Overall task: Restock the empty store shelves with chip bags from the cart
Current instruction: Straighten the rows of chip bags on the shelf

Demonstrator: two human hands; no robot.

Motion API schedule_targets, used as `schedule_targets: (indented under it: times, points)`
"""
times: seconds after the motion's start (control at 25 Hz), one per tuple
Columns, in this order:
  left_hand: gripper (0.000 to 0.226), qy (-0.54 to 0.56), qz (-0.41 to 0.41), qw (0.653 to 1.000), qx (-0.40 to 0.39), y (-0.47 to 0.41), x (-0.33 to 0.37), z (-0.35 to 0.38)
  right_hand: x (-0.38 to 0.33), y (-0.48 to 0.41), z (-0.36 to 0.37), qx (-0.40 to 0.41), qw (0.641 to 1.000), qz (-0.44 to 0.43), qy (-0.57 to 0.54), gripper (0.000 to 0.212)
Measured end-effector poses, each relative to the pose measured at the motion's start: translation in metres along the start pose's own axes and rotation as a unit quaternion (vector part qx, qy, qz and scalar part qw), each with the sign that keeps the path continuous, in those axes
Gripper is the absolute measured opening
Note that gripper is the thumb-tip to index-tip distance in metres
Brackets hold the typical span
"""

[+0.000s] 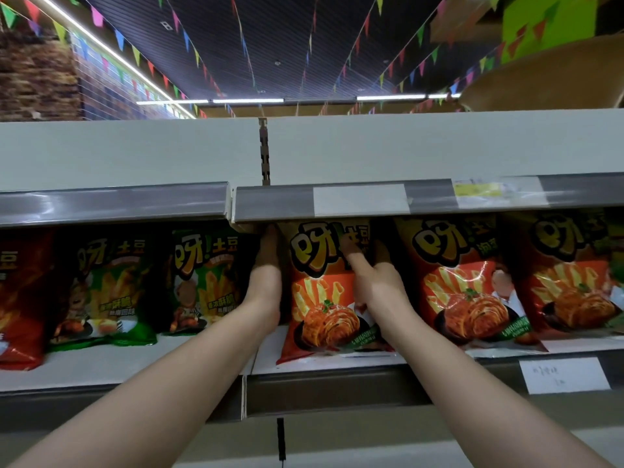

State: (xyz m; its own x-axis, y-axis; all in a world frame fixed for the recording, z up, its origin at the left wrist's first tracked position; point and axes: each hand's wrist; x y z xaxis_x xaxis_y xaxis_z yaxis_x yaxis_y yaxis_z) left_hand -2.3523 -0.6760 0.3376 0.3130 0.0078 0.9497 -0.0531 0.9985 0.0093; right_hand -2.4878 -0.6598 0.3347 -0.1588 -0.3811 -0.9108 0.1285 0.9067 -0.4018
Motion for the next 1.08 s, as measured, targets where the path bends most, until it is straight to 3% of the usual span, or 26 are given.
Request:
schedule_targets:
  times: [0.08, 0.16, 0.36, 0.48, 0.56, 0.6, 0.68, 0.72, 0.8, 0.96, 1.04, 1.08]
  points:
    - [0.039, -0.12, 0.041, 0.992, 0.001, 0.019, -0.008, 0.006, -0.003, 0.002, 0.0, -0.037, 0.999, 0.035, 0.001, 0.038]
    - [0.046, -0.231, 0.064, 0.971, 0.01, 0.021, -0.016, 0.012, 0.002, 0.002, 0.001, -0.054, 0.998, 0.032, 0.025, 0.034]
    - [0.042, -0.303, 0.051, 0.948, 0.088, 0.008, -0.018, 0.022, 0.009, -0.001, 0.0, -0.023, 0.999, -0.026, 0.024, 0.021]
    - [0.041, -0.377, 0.055, 0.916, 0.125, 0.002, -0.021, 0.02, 0.017, -0.011, 0.007, -0.048, 0.997, -0.033, 0.054, 0.07]
    - [0.046, -0.457, 0.075, 0.87, 0.169, 0.004, -0.018, 0.022, 0.022, -0.014, 0.011, -0.055, 0.996, -0.032, 0.06, 0.081]
    - [0.047, -0.464, 0.091, 0.863, 0.177, 0.004, -0.019, 0.02, 0.024, -0.016, 0.012, -0.052, 0.997, -0.03, 0.057, 0.083]
    - [0.047, -0.341, 0.082, 0.922, 0.162, 0.005, -0.022, 0.021, 0.025, -0.018, 0.011, -0.043, 0.997, -0.041, 0.046, 0.085]
    - [0.051, -0.309, 0.083, 0.935, 0.156, 0.009, -0.022, 0.021, 0.023, -0.017, 0.011, -0.041, 0.997, -0.045, 0.038, 0.086]
    - [0.052, -0.297, 0.091, 0.94, 0.141, 0.01, -0.022, 0.019, 0.022, -0.016, 0.011, -0.042, 0.997, -0.05, 0.042, 0.089]
    - [0.056, -0.345, 0.068, 0.927, 0.13, 0.005, -0.018, 0.01, 0.009, -0.015, 0.015, -0.033, 0.98, -0.048, 0.189, 0.102]
    - [0.054, -0.349, 0.088, 0.925, 0.123, 0.006, -0.015, 0.009, -0.003, -0.003, 0.008, 0.016, 0.965, -0.101, 0.242, 0.099]
    - [0.053, -0.331, 0.112, 0.929, 0.121, 0.009, -0.016, 0.009, -0.008, 0.004, 0.002, 0.038, 0.952, -0.151, 0.265, 0.087]
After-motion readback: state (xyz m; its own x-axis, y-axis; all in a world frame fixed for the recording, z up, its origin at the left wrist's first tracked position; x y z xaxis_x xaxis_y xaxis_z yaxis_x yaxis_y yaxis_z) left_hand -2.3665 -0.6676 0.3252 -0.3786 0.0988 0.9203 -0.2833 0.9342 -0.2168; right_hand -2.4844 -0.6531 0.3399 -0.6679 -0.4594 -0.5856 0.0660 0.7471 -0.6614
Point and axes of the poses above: each hand's wrist, its own y-axis away from the middle knuckle, its own z-axis out of the palm, x = y × z, and after that the axes turned 10 degrees about -z, right-handed
